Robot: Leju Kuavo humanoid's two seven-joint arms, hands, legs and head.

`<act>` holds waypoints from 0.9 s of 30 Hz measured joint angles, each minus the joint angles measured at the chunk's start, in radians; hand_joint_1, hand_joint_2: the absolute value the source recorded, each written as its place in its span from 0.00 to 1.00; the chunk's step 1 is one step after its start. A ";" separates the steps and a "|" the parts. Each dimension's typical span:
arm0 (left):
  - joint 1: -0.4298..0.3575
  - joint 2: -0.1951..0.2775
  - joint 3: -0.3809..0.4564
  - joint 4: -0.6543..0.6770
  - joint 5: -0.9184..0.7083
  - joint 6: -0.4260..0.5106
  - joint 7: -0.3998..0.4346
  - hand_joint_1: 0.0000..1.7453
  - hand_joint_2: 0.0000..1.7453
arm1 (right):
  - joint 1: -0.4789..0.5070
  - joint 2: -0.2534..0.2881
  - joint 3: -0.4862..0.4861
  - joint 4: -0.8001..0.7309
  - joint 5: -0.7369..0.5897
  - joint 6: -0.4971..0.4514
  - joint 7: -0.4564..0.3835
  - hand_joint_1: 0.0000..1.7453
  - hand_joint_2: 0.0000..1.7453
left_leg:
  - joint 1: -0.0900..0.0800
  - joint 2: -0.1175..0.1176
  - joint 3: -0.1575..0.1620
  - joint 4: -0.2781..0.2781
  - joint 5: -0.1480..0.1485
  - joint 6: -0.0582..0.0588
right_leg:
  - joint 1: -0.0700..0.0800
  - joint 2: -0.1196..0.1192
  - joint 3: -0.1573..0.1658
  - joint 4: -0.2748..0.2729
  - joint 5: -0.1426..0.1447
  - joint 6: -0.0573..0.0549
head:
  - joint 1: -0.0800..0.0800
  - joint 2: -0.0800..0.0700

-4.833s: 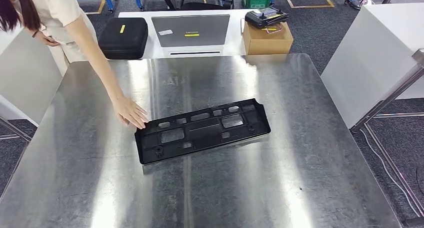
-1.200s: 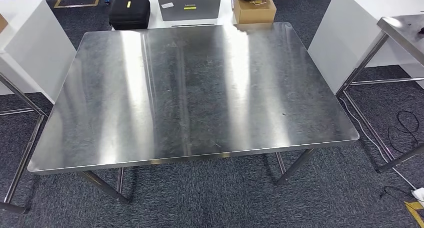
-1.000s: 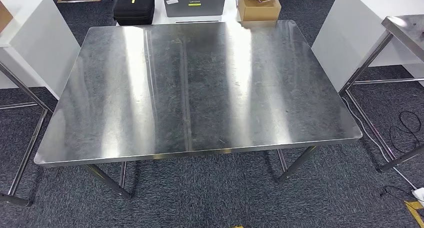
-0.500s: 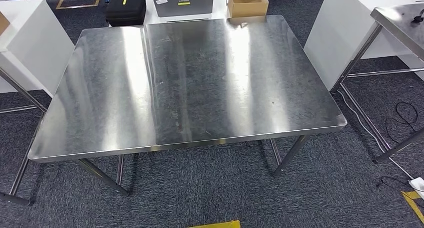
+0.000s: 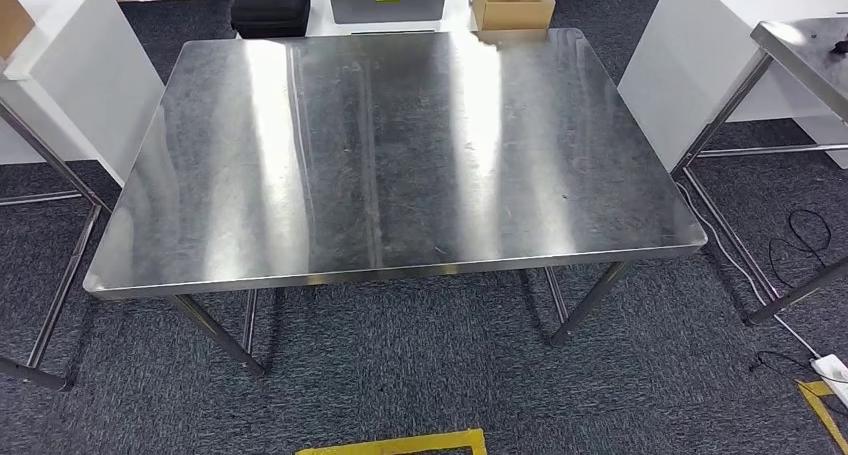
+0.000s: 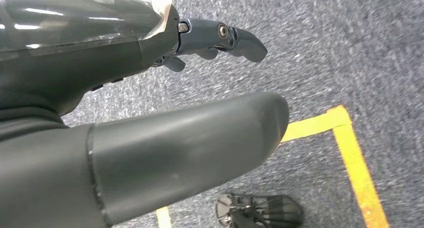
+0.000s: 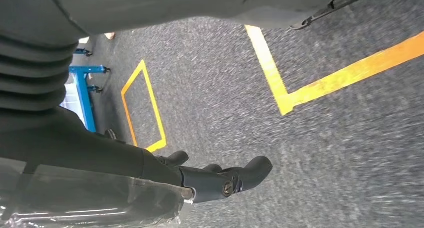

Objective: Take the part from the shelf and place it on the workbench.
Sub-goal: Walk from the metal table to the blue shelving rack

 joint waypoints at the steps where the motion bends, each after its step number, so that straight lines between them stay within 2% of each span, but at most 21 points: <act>1: 0.000 -0.001 0.000 0.000 -0.001 -0.001 0.000 0.00 0.00 | 0.000 -0.001 0.000 0.000 0.000 0.000 0.000 0.00 0.00 | 0.000 0.000 -0.006 0.000 0.006 -0.003 | -0.002 0.000 0.040 -0.060 0.020 0.009 | 0.001 0.000; 2: 0.000 -0.001 0.000 0.000 -0.001 -0.002 0.000 0.00 0.00 | -0.001 -0.002 0.000 0.000 0.000 0.000 0.000 0.00 0.00 | 0.000 0.000 -0.010 0.001 0.011 -0.007 | -0.005 0.000 0.092 -0.143 0.042 0.016 | 0.003 0.000; 3: 0.000 -0.001 0.000 0.000 -0.002 -0.003 0.000 0.00 0.00 | -0.002 -0.002 0.000 0.000 0.000 0.001 0.000 0.00 0.00 | -0.002 0.000 -0.013 0.002 0.015 -0.012 | -0.004 0.000 0.133 -0.215 0.063 0.018 | 0.004 0.000; 4: 0.000 -0.001 0.000 0.000 -0.003 -0.004 0.000 0.00 0.00 | -0.003 -0.002 0.000 0.000 0.000 0.001 0.000 0.00 0.00 | -0.003 0.000 -0.015 0.003 0.019 -0.017 | -0.004 0.001 0.160 -0.266 0.077 0.016 | 0.003 0.000; 5: 0.000 -0.001 0.000 0.000 -0.004 -0.004 0.000 0.00 0.00 | -0.003 -0.002 0.000 0.000 0.000 0.001 0.000 0.00 0.00 | -0.004 0.000 -0.015 0.004 0.022 -0.023 | -0.001 0.001 0.168 -0.287 0.083 0.009 | 0.001 0.000; 6: -0.001 -0.001 0.000 0.000 -0.004 -0.004 0.001 0.00 0.00 | -0.002 -0.002 0.000 0.001 0.000 0.002 0.000 0.00 0.00 | -0.004 0.000 -0.015 0.002 0.025 -0.030 | 0.003 0.002 0.163 -0.286 0.088 0.001 | 0.000 0.000; 8: 0.000 -0.001 0.000 0.000 -0.005 -0.005 0.002 0.00 0.00 | -0.001 -0.002 0.000 0.001 0.000 0.002 0.000 0.00 0.00 | 0.000 -0.001 -0.020 0.006 0.026 -0.043 | -0.001 0.000 0.158 -0.287 0.099 -0.016 | -0.003 0.000; 9: 0.000 0.000 0.000 0.000 -0.005 -0.005 0.003 0.00 0.00 | -0.002 -0.002 0.001 0.001 0.000 0.002 0.000 0.00 0.00 | 0.003 -0.002 -0.028 0.023 0.010 -0.048 | -0.005 -0.001 0.154 -0.288 0.106 -0.026 | -0.004 0.000; 10: 0.001 0.000 0.000 0.000 -0.005 -0.005 0.003 0.00 0.00 | -0.002 -0.002 0.001 0.001 0.000 0.002 0.000 0.00 0.00 | 0.005 -0.003 -0.044 0.060 -0.022 -0.052 | -0.008 -0.003 0.149 -0.290 0.113 -0.035 | -0.008 0.000; 11: 0.001 0.000 0.000 0.000 -0.005 -0.005 0.004 0.00 0.00 | -0.002 -0.002 0.001 0.001 0.001 0.002 0.000 0.00 0.00 | 0.007 -0.004 -0.066 0.117 -0.066 -0.056 | -0.009 -0.004 0.144 -0.289 0.118 -0.041 | -0.012 0.000; 13: 0.002 0.001 0.000 0.000 -0.005 -0.005 0.006 0.00 0.00 | 0.001 -0.002 0.002 0.001 0.004 0.002 0.002 0.00 0.00 | 0.008 -0.004 -0.110 0.245 -0.144 -0.062 | -0.005 -0.005 0.134 -0.287 0.127 -0.046 | -0.019 0.000; 14: 0.002 0.001 0.000 0.000 -0.005 -0.005 0.007 0.00 0.00 | 0.002 -0.002 0.003 0.001 0.006 0.002 0.003 0.00 0.00 | 0.007 -0.004 -0.115 0.279 -0.158 -0.063 | -0.003 -0.006 0.129 -0.285 0.131 -0.046 | -0.019 0.000; 15: 0.002 0.001 0.001 0.000 -0.005 -0.005 0.008 0.00 0.00 | 0.003 -0.002 0.004 0.001 0.007 0.002 0.004 0.00 0.00 | 0.007 -0.004 -0.102 0.277 -0.152 -0.062 | -0.002 -0.005 0.124 -0.282 0.134 -0.045 | -0.020 0.000; 16: 0.002 0.001 0.001 0.000 -0.004 -0.005 0.009 0.00 0.00 | 0.004 -0.002 0.006 0.001 0.008 0.001 0.004 0.00 0.00 | 0.007 -0.004 -0.069 0.235 -0.129 -0.058 | -0.001 -0.005 0.120 -0.279 0.135 -0.045 | -0.020 0.000; 18: 0.001 0.002 0.002 0.000 -0.004 -0.004 0.009 0.00 0.00 | 0.004 -0.002 0.010 0.001 0.008 0.001 0.004 0.00 0.00 | 0.005 -0.005 0.017 0.101 -0.076 -0.047 | 0.003 -0.004 0.116 -0.274 0.136 -0.043 | -0.022 0.000; 19: 0.001 0.002 0.003 0.000 -0.004 -0.004 0.009 0.00 0.00 | 0.004 -0.001 0.011 0.001 0.008 0.001 0.004 0.00 0.00 | 0.004 -0.005 0.047 0.051 -0.062 -0.041 | 0.007 -0.004 0.114 -0.271 0.138 -0.041 | -0.022 0.000; 20: 0.001 0.003 0.004 0.000 -0.004 -0.004 0.008 0.00 0.00 | 0.004 -0.001 0.013 0.001 0.008 0.002 0.004 0.00 0.00 | 0.001 -0.006 0.061 0.022 -0.056 -0.037 | 0.009 -0.004 0.112 -0.270 0.140 -0.037 | -0.022 0.000; 23: 0.001 0.003 0.009 0.000 -0.003 -0.003 0.008 0.00 0.00 | 0.004 -0.002 0.016 0.001 0.008 0.002 0.004 0.00 0.00 | 0.000 -0.005 0.056 0.004 -0.048 -0.025 | 0.013 -0.004 0.100 -0.269 0.148 -0.017 | -0.020 0.000; 24: 0.000 0.002 0.010 0.000 -0.003 -0.003 0.007 0.00 0.00 | 0.004 -0.003 0.017 0.001 0.008 0.002 0.003 0.00 0.00 | 0.002 -0.004 0.054 -0.003 -0.041 -0.018 | 0.013 -0.003 0.092 -0.260 0.141 -0.012 | -0.019 0.000; 25: 0.000 0.002 0.010 0.000 -0.003 -0.003 0.007 0.00 0.00 | 0.004 -0.004 0.017 0.001 0.008 0.002 0.003 0.00 0.00 | 0.005 -0.003 0.051 -0.010 -0.033 -0.010 | 0.013 -0.002 0.077 -0.233 0.123 -0.012 | -0.016 0.000; 27: -0.001 0.002 0.011 0.000 -0.003 -0.003 0.007 0.00 0.00 | 0.005 -0.005 0.018 0.001 0.010 0.001 0.007 0.00 0.00 | 0.004 0.000 0.041 -0.016 -0.021 -0.002 | 0.009 0.000 0.028 -0.120 0.058 -0.018 | -0.009 0.000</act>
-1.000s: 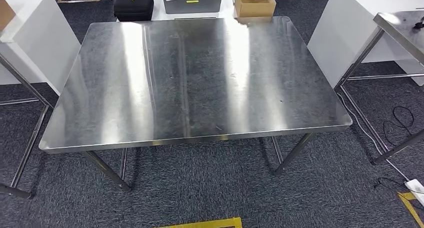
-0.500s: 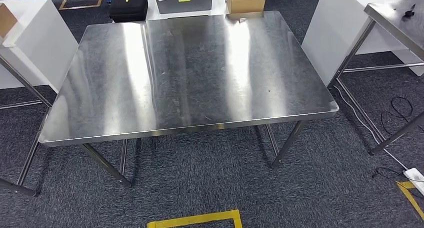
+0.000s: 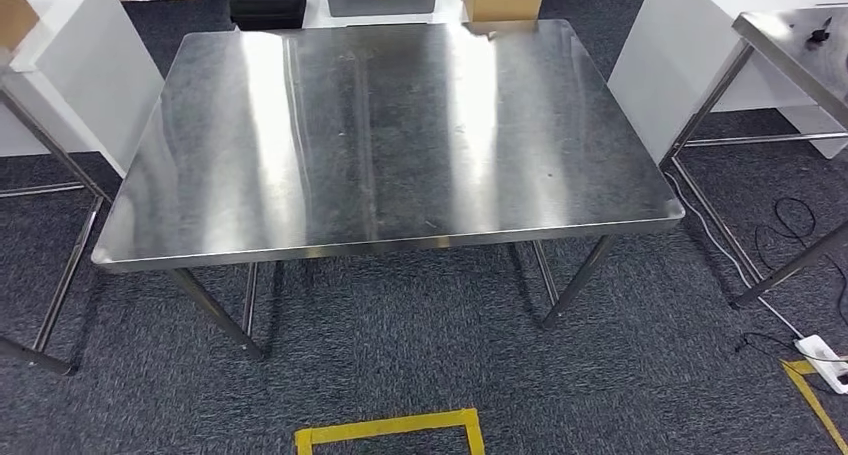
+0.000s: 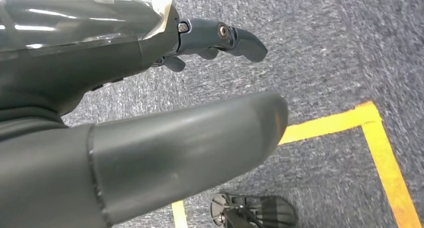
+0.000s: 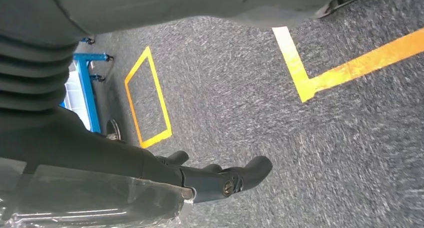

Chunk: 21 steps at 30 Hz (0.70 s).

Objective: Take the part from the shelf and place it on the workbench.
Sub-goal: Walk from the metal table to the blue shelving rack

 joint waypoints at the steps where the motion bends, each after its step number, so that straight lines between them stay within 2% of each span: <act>1: 0.000 0.000 0.000 0.000 0.000 0.000 0.000 0.00 0.00 | 0.000 0.000 0.000 0.000 0.002 -0.002 0.004 0.00 0.00 | -0.001 0.001 -0.007 0.000 0.005 0.001 | -0.003 0.000 -0.029 0.072 -0.033 -0.001 | 0.003 0.000; 2: 0.000 0.000 0.001 0.000 0.000 0.000 0.000 0.00 0.00 | 0.001 -0.001 0.001 0.000 0.003 -0.004 0.008 0.00 0.00 | -0.002 0.002 -0.014 0.001 0.010 0.000 | -0.005 0.000 -0.047 0.125 -0.054 0.002 | 0.005 0.000; 3: 0.000 0.000 0.001 0.000 -0.001 0.000 0.000 0.00 0.00 | 0.001 -0.002 0.002 0.000 0.004 -0.008 0.012 0.00 0.00 | -0.002 0.003 -0.021 0.001 0.015 -0.002 | -0.008 0.000 -0.047 0.143 -0.060 0.009 | 0.006 0.000; 4: 0.000 0.000 0.001 0.000 -0.001 0.000 0.000 0.00 0.00 | 0.001 -0.003 0.003 0.000 0.006 -0.012 0.013 0.00 0.00 | -0.001 0.003 -0.026 0.002 0.019 -0.005 | -0.011 0.000 -0.026 0.118 -0.050 0.018 | 0.007 0.000; 6: 0.000 -0.001 0.001 0.000 -0.001 0.000 0.001 0.00 0.00 | 0.000 -0.006 0.006 0.000 0.007 -0.019 0.012 0.00 0.00 | -0.001 0.003 -0.032 0.003 0.027 -0.013 | -0.017 0.000 0.068 -0.032 -0.004 0.036 | 0.009 0.000; 7: 0.000 0.000 0.001 0.000 -0.001 0.000 0.001 0.00 0.00 | -0.002 -0.007 0.007 0.000 0.007 -0.021 0.012 0.00 0.00 | -0.002 0.003 -0.034 0.005 0.030 -0.018 | -0.018 0.001 0.107 -0.103 0.016 0.038 | 0.011 0.000; 8: 0.000 0.000 0.001 0.000 -0.001 0.000 0.001 0.00 0.00 | -0.003 -0.008 0.008 0.000 0.007 -0.022 0.012 0.00 0.00 | -0.004 0.003 -0.035 0.007 0.033 -0.024 | -0.018 0.002 0.131 -0.151 0.029 0.036 | 0.010 0.000; 9: 0.000 0.001 0.001 0.000 -0.001 0.000 0.001 0.00 0.00 | -0.003 -0.008 0.008 0.000 0.007 -0.022 0.011 0.00 0.00 | -0.006 0.003 -0.037 0.009 0.036 -0.030 | -0.016 0.002 0.138 -0.169 0.034 0.030 | 0.008 0.000; 10: 0.000 0.001 0.001 0.000 -0.001 0.000 0.001 0.00 0.00 | -0.003 -0.008 0.008 0.000 0.007 -0.022 0.011 0.00 0.00 | -0.006 0.003 -0.038 0.009 0.039 -0.036 | -0.012 0.003 0.133 -0.169 0.038 0.023 | 0.005 0.000; 12: 0.000 0.002 0.002 0.000 -0.001 0.000 0.002 0.00 0.00 | -0.002 -0.008 0.009 0.000 0.007 -0.022 0.010 0.00 0.00 | -0.001 0.002 -0.043 0.016 0.038 -0.047 | -0.016 0.002 0.129 -0.167 0.047 0.009 | 0.001 0.000; 13: 0.000 0.002 0.002 0.000 -0.001 0.000 0.002 0.00 0.00 | -0.002 -0.008 0.009 0.000 0.006 -0.021 0.010 0.00 0.00 | 0.002 0.001 -0.052 0.035 0.021 -0.052 | -0.019 0.000 0.126 -0.167 0.052 0.000 | -0.001 0.000; 15: 0.000 0.003 0.002 0.000 -0.002 0.000 0.001 0.00 0.00 | -0.002 -0.009 0.010 0.000 0.006 -0.017 0.008 0.00 0.00 | 0.005 -0.002 -0.094 0.135 -0.054 -0.059 | -0.021 -0.002 0.120 -0.168 0.063 -0.015 | -0.007 0.000; 16: 0.001 0.002 0.003 0.000 -0.002 -0.001 0.001 0.00 0.00 | -0.001 -0.009 0.011 0.000 0.006 -0.016 0.006 0.00 0.00 | 0.006 -0.002 -0.121 0.205 -0.095 -0.062 | -0.019 -0.003 0.114 -0.167 0.067 -0.020 | -0.011 0.000; 17: 0.001 0.003 0.003 0.000 -0.002 -0.001 0.000 0.00 0.00 | -0.001 -0.009 0.012 0.000 0.006 -0.014 0.006 0.00 0.00 | 0.006 -0.003 -0.143 0.267 -0.124 -0.064 | -0.016 -0.003 0.109 -0.165 0.071 -0.023 | -0.013 0.000; 18: 0.002 0.003 0.003 0.000 -0.002 -0.001 -0.001 0.00 0.00 | 0.000 -0.009 0.012 0.000 0.006 -0.012 0.005 0.00 0.00 | 0.006 -0.003 -0.151 0.299 -0.133 -0.064 | -0.014 -0.003 0.103 -0.163 0.073 -0.024 | -0.013 0.000; 19: 0.002 0.003 0.004 0.000 -0.002 -0.001 -0.001 0.00 0.00 | 0.001 -0.009 0.013 0.000 0.006 -0.011 0.005 0.00 0.00 | 0.006 -0.003 -0.141 0.294 -0.123 -0.062 | -0.012 -0.003 0.099 -0.161 0.075 -0.024 | -0.014 0.000; 20: 0.002 0.004 0.004 0.000 -0.002 -0.001 -0.002 0.00 0.00 | 0.002 -0.008 0.013 0.001 0.006 -0.010 0.005 0.00 0.00 | 0.005 -0.003 -0.111 0.250 -0.097 -0.058 | -0.010 -0.003 0.097 -0.159 0.076 -0.024 | -0.015 0.000; 21: 0.002 0.004 0.004 0.000 -0.002 -0.001 -0.002 0.00 0.00 | 0.001 -0.008 0.013 0.001 0.006 -0.009 0.005 0.00 0.00 | 0.004 -0.004 -0.068 0.180 -0.066 -0.051 | -0.009 -0.002 0.097 -0.157 0.076 -0.024 | -0.017 0.000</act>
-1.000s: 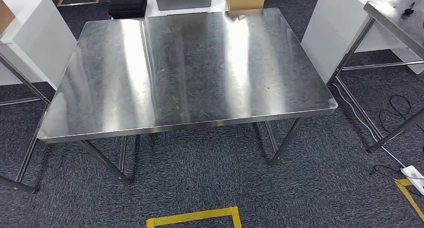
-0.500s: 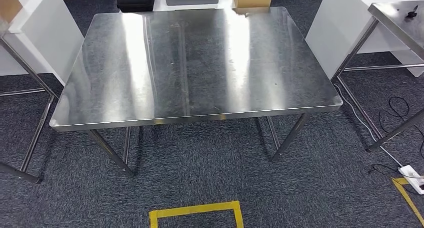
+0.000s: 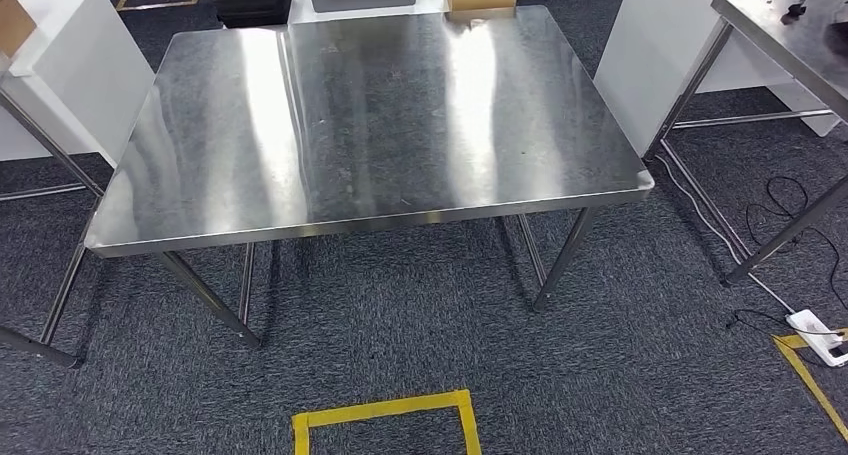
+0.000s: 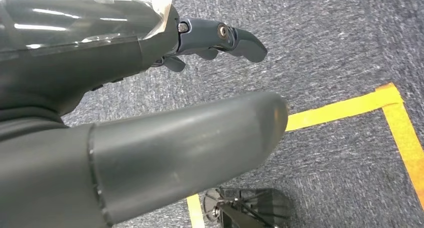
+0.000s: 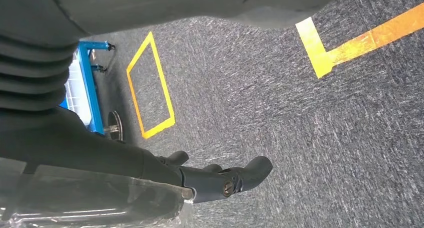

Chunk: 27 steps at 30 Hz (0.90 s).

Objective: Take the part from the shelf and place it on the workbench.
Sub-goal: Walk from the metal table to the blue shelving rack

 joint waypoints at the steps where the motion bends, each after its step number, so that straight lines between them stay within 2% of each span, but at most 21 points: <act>1: -0.001 0.001 0.000 0.000 0.000 0.000 0.000 0.00 0.00 | -0.001 0.001 0.000 0.001 0.000 0.001 0.000 0.00 0.00 | -0.002 0.000 0.040 -0.069 0.023 0.008 | 0.004 0.000 -0.001 0.002 0.000 0.002 | -0.001 0.000; 2: -0.001 0.002 0.000 0.000 0.000 0.000 -0.001 0.00 0.00 | -0.001 0.003 0.001 0.001 0.000 0.002 0.000 0.00 0.00 | -0.005 0.000 0.068 -0.121 0.037 0.014 | 0.007 0.000 -0.002 0.003 0.001 0.004 | -0.002 0.000; 3: -0.002 0.002 0.000 0.000 0.000 0.000 -0.001 0.00 0.00 | -0.002 0.004 0.001 0.001 0.000 0.004 0.000 0.00 0.00 | -0.008 0.000 0.081 -0.149 0.041 0.020 | 0.009 0.000 -0.005 0.004 0.003 0.009 | -0.001 0.000; 6: -0.001 0.003 0.001 0.000 0.000 0.001 -0.001 0.00 0.00 | -0.002 0.004 0.002 0.002 0.000 0.010 0.000 0.00 0.00 | -0.013 0.001 0.078 -0.164 0.048 0.032 | 0.010 -0.001 -0.012 0.000 0.011 0.028 | 0.000 0.000; 8: -0.001 0.002 0.001 0.000 0.000 0.001 -0.001 0.00 0.00 | -0.002 0.003 0.002 0.002 0.000 0.012 0.000 0.00 0.00 | -0.010 0.003 0.077 -0.179 0.062 0.044 | 0.011 0.000 -0.026 0.021 -0.004 0.034 | 0.002 0.000; 9: -0.002 0.002 0.001 0.000 0.000 0.001 -0.001 0.00 0.00 | -0.002 0.003 0.002 0.002 0.000 0.012 0.000 0.00 0.00 | -0.008 0.005 0.075 -0.184 0.068 0.049 | 0.009 0.001 -0.045 0.060 -0.028 0.033 | 0.006 0.000; 11: -0.002 0.002 0.001 0.000 0.000 0.003 -0.004 0.00 0.00 | -0.002 0.003 0.002 0.002 -0.001 0.012 0.000 0.00 0.00 | -0.008 0.007 0.065 -0.186 0.075 0.053 | 0.005 0.002 -0.105 0.192 -0.095 0.028 | 0.013 0.000; 12: -0.002 0.002 0.001 0.000 0.000 0.005 -0.008 0.00 0.00 | -0.001 0.003 0.002 0.002 -0.001 0.012 0.000 0.00 0.00 | -0.008 0.008 0.059 -0.185 0.078 0.052 | 0.003 0.002 -0.133 0.257 -0.120 0.029 | 0.015 0.000; 13: -0.001 0.002 0.001 0.000 0.000 0.007 -0.012 0.00 0.00 | 0.000 0.002 0.002 0.002 -0.001 0.013 0.000 0.00 0.00 | -0.008 0.008 0.055 -0.185 0.082 0.051 | 0.001 0.002 -0.145 0.294 -0.131 0.034 | 0.017 0.000; 14: -0.001 0.001 0.001 0.000 0.000 0.008 -0.016 0.00 0.00 | 0.001 0.001 0.002 0.002 0.000 0.015 0.000 0.00 0.00 | -0.008 0.008 0.051 -0.184 0.085 0.049 | 0.000 0.002 -0.138 0.291 -0.125 0.043 | 0.018 0.000; 15: -0.001 0.000 0.001 0.000 0.000 0.010 -0.019 0.00 0.00 | 0.001 0.000 0.003 0.002 0.001 0.019 -0.001 0.00 0.00 | -0.008 0.008 0.049 -0.184 0.087 0.046 | -0.002 0.002 -0.110 0.247 -0.107 0.053 | 0.020 0.000; 17: 0.000 -0.001 0.001 0.000 0.000 0.014 -0.023 0.00 0.00 | -0.001 -0.002 0.006 0.002 0.007 0.029 -0.004 0.00 0.00 | -0.011 0.007 0.046 -0.180 0.090 0.039 | -0.006 0.002 -0.025 0.095 -0.059 0.068 | 0.024 0.000; 18: 0.000 -0.001 0.001 0.000 0.000 0.017 -0.023 0.00 0.00 | -0.002 -0.003 0.009 0.002 0.009 0.034 -0.006 0.00 0.00 | -0.013 0.007 0.044 -0.177 0.090 0.033 | -0.007 0.003 0.004 0.036 -0.041 0.066 | 0.024 0.000; 19: -0.001 -0.001 0.001 0.000 0.000 0.020 -0.023 0.00 0.00 | -0.002 -0.002 0.012 0.002 0.012 0.039 -0.007 0.00 0.00 | -0.016 0.006 0.043 -0.174 0.091 0.028 | -0.008 0.004 0.020 0.000 -0.031 0.061 | 0.023 0.000; 22: -0.001 0.001 0.001 0.000 -0.001 0.027 -0.024 0.00 0.00 | -0.002 -0.001 0.018 0.002 0.017 0.045 -0.010 0.00 0.00 | -0.016 0.000 0.036 -0.169 0.091 0.018 | -0.014 0.000 0.020 -0.012 -0.020 0.040 | 0.012 0.000; 23: 0.000 0.001 0.001 0.000 -0.002 0.028 -0.024 0.00 0.00 | -0.002 -0.001 0.020 0.002 0.019 0.046 -0.010 0.00 0.00 | -0.013 -0.002 0.027 -0.150 0.076 0.015 | -0.017 -0.004 0.021 -0.013 -0.016 0.034 | 0.010 0.000; 24: 0.000 0.001 0.001 0.000 -0.004 0.029 -0.024 0.00 0.00 | -0.002 -0.001 0.021 0.002 0.020 0.046 -0.010 0.00 0.00 | -0.011 -0.004 0.007 -0.109 0.047 0.011 | -0.021 -0.008 0.020 -0.014 -0.012 0.025 | 0.007 0.000; 26: 0.000 0.000 0.001 0.000 -0.007 0.030 -0.024 0.00 0.00 | -0.001 -0.002 0.025 0.002 0.021 0.046 -0.010 0.00 0.00 | -0.009 -0.004 -0.061 0.043 -0.040 0.002 | -0.020 -0.017 0.014 -0.014 -0.007 0.015 | 0.001 0.000; 27: 0.000 0.000 0.001 0.000 -0.008 0.030 -0.024 0.00 0.00 | -0.001 -0.002 0.026 0.002 0.021 0.046 -0.010 0.00 0.00 | -0.009 -0.004 -0.096 0.122 -0.075 -0.001 | -0.019 -0.023 0.011 -0.013 -0.006 0.012 | -0.002 0.000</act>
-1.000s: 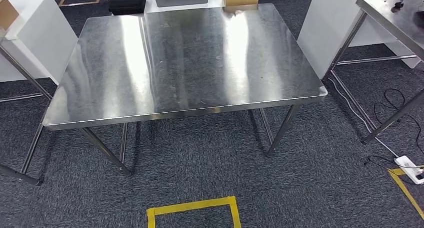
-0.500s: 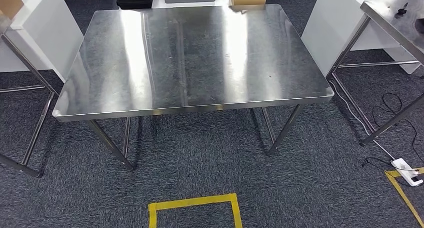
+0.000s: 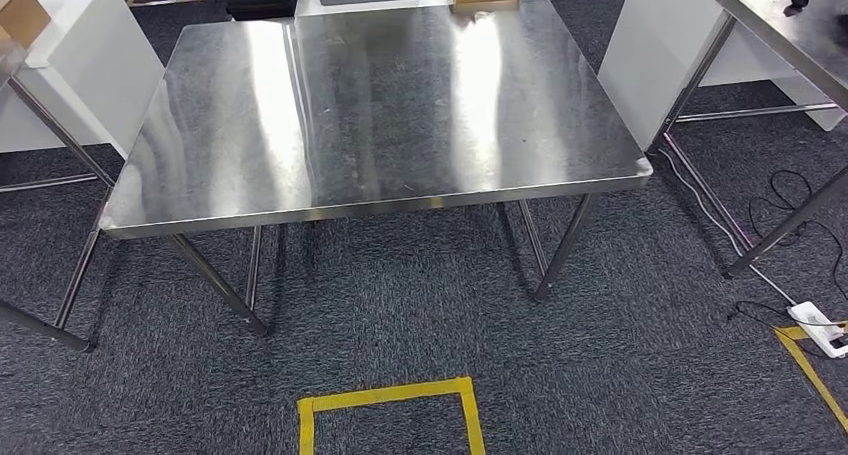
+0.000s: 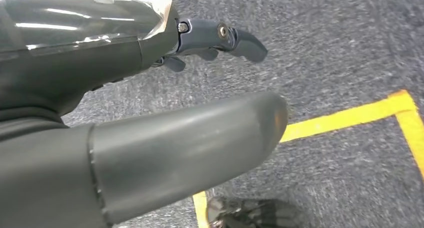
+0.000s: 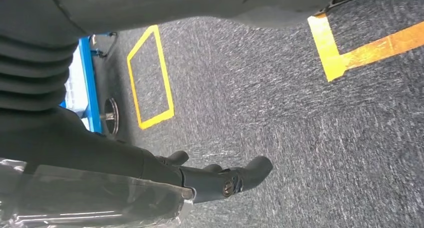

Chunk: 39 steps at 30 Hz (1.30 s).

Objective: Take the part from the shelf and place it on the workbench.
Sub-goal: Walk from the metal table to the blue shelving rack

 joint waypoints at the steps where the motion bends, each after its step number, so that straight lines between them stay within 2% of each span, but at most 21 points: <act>1: 0.001 0.000 0.000 0.000 0.000 0.000 0.000 0.00 0.00 | 0.001 0.000 0.001 0.000 0.000 0.000 0.000 0.00 0.00 | 0.001 0.000 -0.022 0.053 -0.016 -0.002 | 0.000 -0.006 -0.001 0.000 0.000 0.000 | -0.002 0.000; 2: 0.002 0.000 0.000 0.000 0.000 0.000 0.000 0.00 0.00 | 0.001 0.000 0.001 0.000 0.000 0.000 0.000 0.00 0.00 | 0.001 0.001 -0.026 0.065 -0.010 -0.002 | 0.000 -0.012 0.000 0.000 0.000 0.000 | -0.004 0.000; 3: 0.002 0.000 0.000 0.000 0.000 0.000 0.000 0.00 0.00 | 0.000 0.000 0.001 0.000 0.001 0.000 0.000 0.00 0.00 | 0.001 0.005 -0.009 0.033 0.015 0.000 | 0.000 -0.018 0.002 0.000 -0.001 0.000 | -0.006 0.000; 4: 0.002 0.001 0.000 0.000 0.000 0.000 0.000 0.00 0.00 | -0.001 0.001 0.002 0.000 0.001 0.001 0.000 0.00 0.00 | 0.002 0.015 0.024 -0.032 0.050 0.002 | 0.000 -0.023 0.004 0.001 -0.002 0.002 | -0.009 0.000; 6: 0.001 0.002 0.000 0.000 -0.001 0.001 0.000 0.00 0.00 | -0.003 0.001 0.004 0.000 0.002 0.001 0.000 0.00 0.00 | 0.000 0.057 0.098 -0.185 0.112 0.009 | 0.009 -0.034 0.007 0.006 -0.008 0.009 | -0.020 0.000; 8: -0.002 0.002 0.000 0.000 -0.002 0.001 0.001 0.00 0.00 | -0.002 0.001 0.006 0.000 0.002 0.001 0.000 0.00 0.00 | -0.003 0.079 0.126 -0.255 0.134 0.016 | 0.022 -0.048 0.004 0.014 -0.016 0.021 | -0.020 0.000; 10: -0.003 0.000 0.000 0.000 -0.002 0.002 0.002 0.00 0.00 | -0.002 -0.001 0.009 0.000 0.002 0.001 0.001 0.00 0.00 | -0.003 0.057 0.124 -0.262 0.138 0.027 | 0.028 -0.065 0.001 0.019 -0.023 0.032 | -0.011 0.000; 12: -0.002 -0.001 0.000 0.000 -0.002 0.004 0.002 0.00 0.00 | -0.004 -0.002 0.010 0.000 0.002 0.001 0.002 0.00 0.00 | -0.003 0.035 0.122 -0.268 0.145 0.040 | 0.026 -0.043 -0.011 0.056 -0.049 0.037 | -0.006 0.000; 14: -0.003 -0.002 0.000 0.000 -0.002 0.007 0.002 0.00 0.00 | -0.005 -0.002 0.011 0.000 0.002 0.001 0.002 0.00 0.00 | -0.004 0.017 0.119 -0.270 0.150 0.050 | 0.022 0.000 -0.053 0.153 -0.101 0.030 | 0.002 0.000; 15: -0.004 -0.001 0.000 0.000 -0.002 0.008 0.002 0.00 0.00 | -0.005 -0.002 0.011 0.000 0.002 0.001 0.002 0.00 0.00 | -0.005 0.011 0.118 -0.270 0.151 0.053 | 0.021 0.010 -0.073 0.197 -0.122 0.025 | 0.006 0.000; 16: -0.004 -0.001 0.000 0.000 -0.002 0.009 0.002 0.00 0.00 | -0.004 -0.001 0.011 0.000 0.003 0.001 0.002 0.00 0.00 | -0.005 0.007 0.117 -0.270 0.152 0.055 | 0.021 0.013 -0.086 0.224 -0.134 0.023 | 0.007 0.000; 20: -0.004 -0.001 0.000 0.000 -0.002 0.010 0.002 0.00 0.00 | -0.003 -0.001 0.011 0.000 0.003 0.001 0.002 0.00 0.00 | -0.007 -0.002 0.116 -0.270 0.152 0.055 | 0.021 0.015 -0.104 0.259 -0.144 0.023 | 0.010 0.000; 21: -0.003 -0.002 0.000 0.000 -0.002 0.010 0.001 0.00 0.00 | -0.001 -0.002 0.011 0.001 0.004 0.002 0.002 0.00 0.00 | -0.011 -0.017 0.115 -0.270 0.154 0.057 | 0.024 0.019 -0.102 0.253 -0.134 0.027 | 0.013 0.000; 23: -0.002 -0.004 0.000 0.001 -0.002 0.012 0.000 0.00 0.00 | 0.000 -0.005 0.013 0.001 0.005 0.002 0.001 0.00 0.00 | -0.021 -0.063 0.114 -0.268 0.159 0.054 | 0.033 0.048 -0.060 0.148 -0.078 0.022 | 0.020 0.000; 24: -0.001 -0.006 0.000 0.001 -0.002 0.012 -0.001 0.00 0.00 | -0.001 -0.007 0.014 0.001 0.006 0.002 0.000 0.00 0.00 | -0.023 -0.082 0.113 -0.268 0.162 0.049 | 0.038 0.059 -0.027 0.071 -0.044 0.017 | 0.022 0.000; 25: 0.000 -0.006 0.000 0.001 -0.002 0.012 -0.001 0.00 0.00 | -0.002 -0.008 0.015 0.001 0.004 0.001 0.000 0.00 0.00 | -0.025 -0.092 0.111 -0.266 0.164 0.043 | 0.036 0.066 -0.006 0.023 -0.024 0.007 | 0.023 0.000; 27: 0.001 -0.005 0.001 0.001 -0.002 0.013 -0.004 0.00 0.00 | -0.004 -0.007 0.016 0.001 -0.001 -0.005 0.000 0.00 0.00 | -0.024 -0.081 0.111 -0.267 0.162 0.036 | 0.034 0.058 -0.006 0.019 -0.021 -0.001 | 0.021 0.000; 29: 0.002 -0.005 0.001 0.001 -0.002 0.016 -0.008 0.00 0.00 | -0.005 -0.006 0.016 0.002 -0.004 -0.012 0.000 0.00 0.00 | -0.024 -0.067 0.113 -0.270 0.163 0.046 | 0.037 0.055 -0.008 0.018 -0.022 -0.002 | 0.020 0.000; 31: 0.003 -0.003 0.002 0.001 -0.002 0.017 -0.006 0.00 0.00 | -0.005 -0.005 0.016 0.002 -0.003 -0.014 0.001 0.00 0.00 | -0.023 -0.066 0.114 -0.272 0.167 0.057 | 0.037 0.055 -0.006 0.019 -0.019 -0.003 | 0.020 0.000; 32: 0.003 -0.003 0.002 0.001 -0.001 0.015 -0.003 0.00 0.00 | -0.005 -0.005 0.016 0.002 -0.003 -0.014 0.003 0.00 0.00 | -0.022 -0.065 0.114 -0.272 0.168 0.058 | 0.038 0.055 -0.006 0.019 -0.019 -0.004 | 0.020 0.000; 39: 0.003 -0.003 0.011 0.001 0.002 -0.009 0.020 0.00 0.00 | -0.005 -0.006 0.016 0.002 -0.003 0.000 0.007 0.00 0.00 | -0.018 -0.064 0.115 -0.274 0.169 0.050 | 0.042 0.056 -0.007 0.020 -0.018 -0.006 | 0.019 0.000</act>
